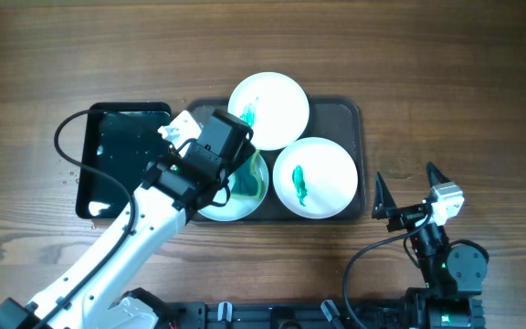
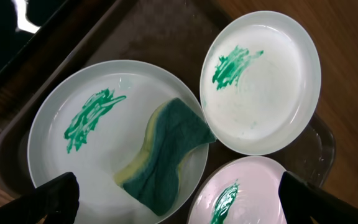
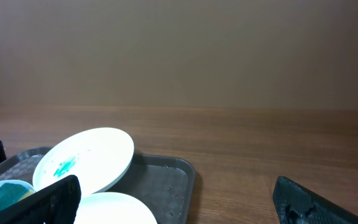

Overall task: Clean dirty plates on tray and stack at the side
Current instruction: 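Lift the sponge with the left gripper and carry it onto the left plate, then reach the right gripper to the left plate's rim and grasp it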

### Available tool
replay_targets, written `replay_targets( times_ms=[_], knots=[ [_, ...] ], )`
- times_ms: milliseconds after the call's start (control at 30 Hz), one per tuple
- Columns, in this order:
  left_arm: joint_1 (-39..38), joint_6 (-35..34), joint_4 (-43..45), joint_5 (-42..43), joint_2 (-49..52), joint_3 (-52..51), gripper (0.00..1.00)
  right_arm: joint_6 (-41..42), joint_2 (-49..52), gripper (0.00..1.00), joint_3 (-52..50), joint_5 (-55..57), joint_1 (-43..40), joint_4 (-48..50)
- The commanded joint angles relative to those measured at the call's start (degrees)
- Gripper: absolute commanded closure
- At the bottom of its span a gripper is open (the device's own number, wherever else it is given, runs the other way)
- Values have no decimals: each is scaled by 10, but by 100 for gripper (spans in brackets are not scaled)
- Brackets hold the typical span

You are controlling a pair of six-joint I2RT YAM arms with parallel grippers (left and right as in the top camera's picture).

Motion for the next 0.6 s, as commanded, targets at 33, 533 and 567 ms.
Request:
replay_targets(
  times_ms=[33, 533, 567],
  knots=[
    [1, 7, 3, 30, 18, 2, 0, 11, 0, 0, -1, -23, 3, 47],
    [1, 7, 3, 44, 21, 2, 0, 151, 70, 0, 211, -33, 3, 366],
    [1, 7, 3, 44, 21, 2, 0, 119, 102, 0, 264, -38, 3, 279]
  ],
)
